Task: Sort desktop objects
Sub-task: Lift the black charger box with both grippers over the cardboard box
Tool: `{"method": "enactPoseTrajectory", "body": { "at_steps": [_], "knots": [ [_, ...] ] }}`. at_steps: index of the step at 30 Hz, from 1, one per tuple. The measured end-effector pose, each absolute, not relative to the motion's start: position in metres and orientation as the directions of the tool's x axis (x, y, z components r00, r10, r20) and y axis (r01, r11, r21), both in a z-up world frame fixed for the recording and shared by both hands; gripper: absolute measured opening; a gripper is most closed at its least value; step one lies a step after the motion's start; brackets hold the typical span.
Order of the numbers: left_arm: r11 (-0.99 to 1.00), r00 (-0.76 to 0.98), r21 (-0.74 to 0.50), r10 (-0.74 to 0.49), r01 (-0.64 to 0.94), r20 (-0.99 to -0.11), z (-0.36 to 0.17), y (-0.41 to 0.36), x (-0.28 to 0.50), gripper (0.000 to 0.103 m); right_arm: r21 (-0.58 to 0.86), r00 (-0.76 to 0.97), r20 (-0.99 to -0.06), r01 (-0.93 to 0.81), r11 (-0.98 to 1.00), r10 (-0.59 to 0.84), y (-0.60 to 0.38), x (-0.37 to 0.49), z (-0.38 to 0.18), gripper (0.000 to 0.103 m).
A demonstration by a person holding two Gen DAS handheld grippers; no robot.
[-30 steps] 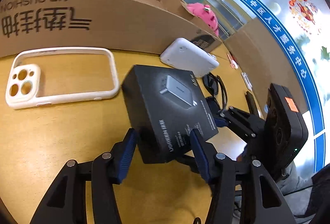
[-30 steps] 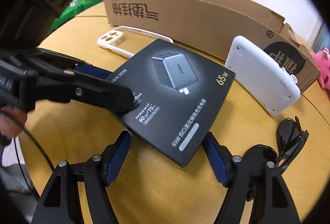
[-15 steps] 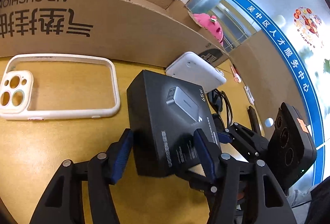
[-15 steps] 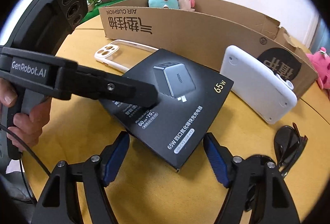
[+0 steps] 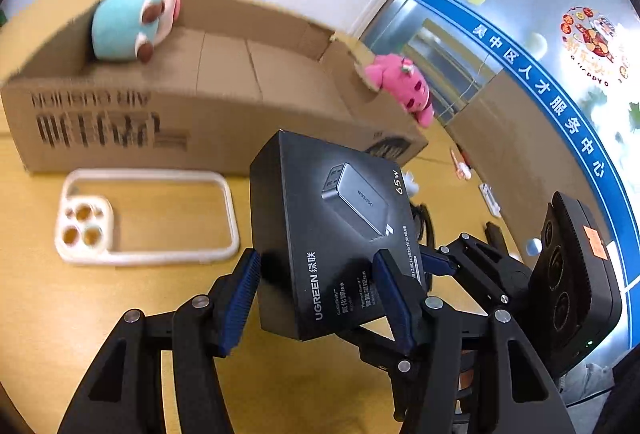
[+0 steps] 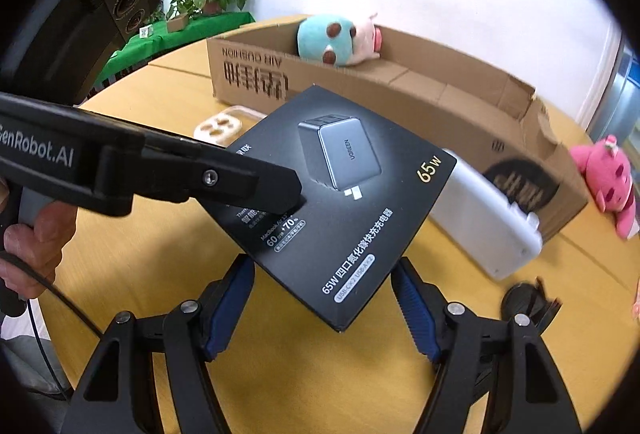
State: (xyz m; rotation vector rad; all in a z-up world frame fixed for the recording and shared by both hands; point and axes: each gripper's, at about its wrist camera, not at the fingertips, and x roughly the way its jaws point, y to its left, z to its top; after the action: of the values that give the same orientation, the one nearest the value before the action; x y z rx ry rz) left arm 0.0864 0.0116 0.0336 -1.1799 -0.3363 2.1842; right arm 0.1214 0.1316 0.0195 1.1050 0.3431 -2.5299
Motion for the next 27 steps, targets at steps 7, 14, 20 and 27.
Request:
{"method": "enactPoseTrajectory", "body": {
  "at_steps": [7,14,20,27],
  "knots": [
    [-0.791,-0.502,-0.392,0.605,-0.470,-0.618,0.097,0.012,0.071,0.061,-0.112,-0.716,-0.654,0.411,-0.905,-0.244,0.130,0.108,0.070,0.070],
    [-0.796,-0.566,-0.332,0.598,-0.507,-0.568,0.144,0.009,0.056,0.061,-0.165,-0.774,-0.582,0.411,-0.897,-0.247,0.133,0.094,0.120,0.070],
    [-0.791,-0.591,-0.323,0.605,-0.519,-0.533,0.172,0.005,0.037,0.061,-0.176,-0.788,-0.556,0.422,-0.889,-0.264,0.135,0.075,0.151,0.070],
    [-0.780,-0.609,-0.289,0.618,-0.556,-0.496,0.217,0.000,0.007,0.061,-0.232,-0.817,-0.521,0.413,-0.881,-0.246,0.127,0.045,0.189,0.070]
  ]
}}
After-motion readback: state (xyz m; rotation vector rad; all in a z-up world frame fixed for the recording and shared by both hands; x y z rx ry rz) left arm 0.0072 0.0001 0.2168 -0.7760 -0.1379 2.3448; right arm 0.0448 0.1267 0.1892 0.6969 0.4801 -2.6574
